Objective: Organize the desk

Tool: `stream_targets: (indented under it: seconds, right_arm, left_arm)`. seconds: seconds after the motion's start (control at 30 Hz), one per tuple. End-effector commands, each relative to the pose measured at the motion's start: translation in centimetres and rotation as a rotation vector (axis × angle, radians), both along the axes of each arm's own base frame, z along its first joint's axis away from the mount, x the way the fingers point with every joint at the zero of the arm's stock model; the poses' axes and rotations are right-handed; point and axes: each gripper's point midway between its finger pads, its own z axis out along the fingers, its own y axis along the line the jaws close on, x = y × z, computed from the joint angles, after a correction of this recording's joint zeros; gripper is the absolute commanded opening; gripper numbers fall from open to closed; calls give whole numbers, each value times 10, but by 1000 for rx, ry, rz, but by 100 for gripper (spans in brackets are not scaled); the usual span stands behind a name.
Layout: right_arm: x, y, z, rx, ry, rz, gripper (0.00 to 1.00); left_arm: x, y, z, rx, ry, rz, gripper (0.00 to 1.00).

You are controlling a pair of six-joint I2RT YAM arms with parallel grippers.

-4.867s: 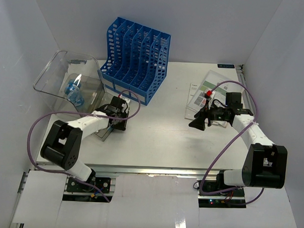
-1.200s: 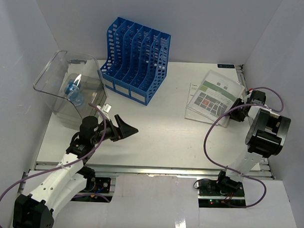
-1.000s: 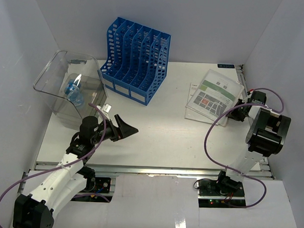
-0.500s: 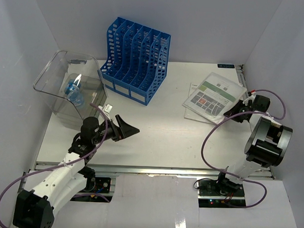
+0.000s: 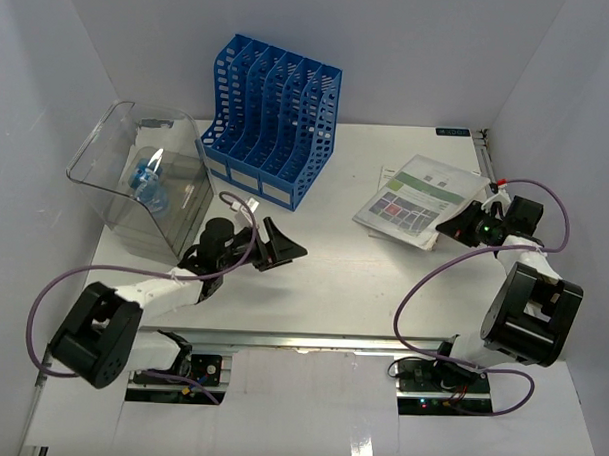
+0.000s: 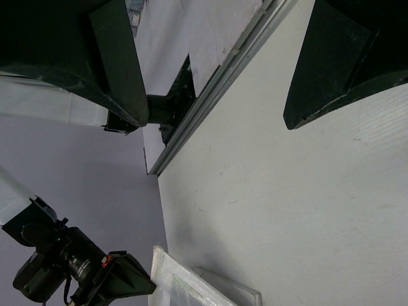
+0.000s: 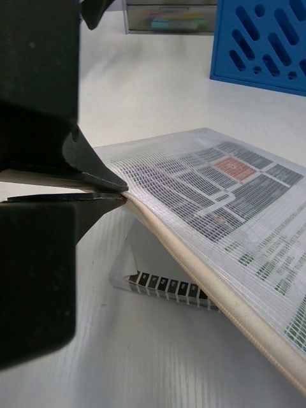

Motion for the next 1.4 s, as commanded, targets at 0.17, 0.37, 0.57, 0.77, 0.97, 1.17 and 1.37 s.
stream_targets:
  seconds: [0.17,0.37,0.57,0.77,0.97,1.17,1.37]
  right_arm:
    - [-27,25,28,37,-72,165,8]
    - [-36,27,46,-48,-167,229,8]
    - [-42,31,64,-87,-241,274,8]
    - [-38,36,85,-75,-293,282,8]
    - [-31,49,96,-54,-294,300,8]
    - [-29,71,113,-68,-319,336,8]
    - [-31,91,120,-79,-327,372,8]
  left_arm:
    - [43,-74,11,-26,-51,-72,98]
    - [58,-104,-1,-14,-11,-119,98]
    - [76,-122,-7,59,19,-173,98]
    - [61,-124,-1,63,11,-186,98]
    - [28,-149,12,242,-300,-297,98]
    - [21,-145,25,455,-803,-257,98]
    - [42,-139,39,559,-1035,-176,98]
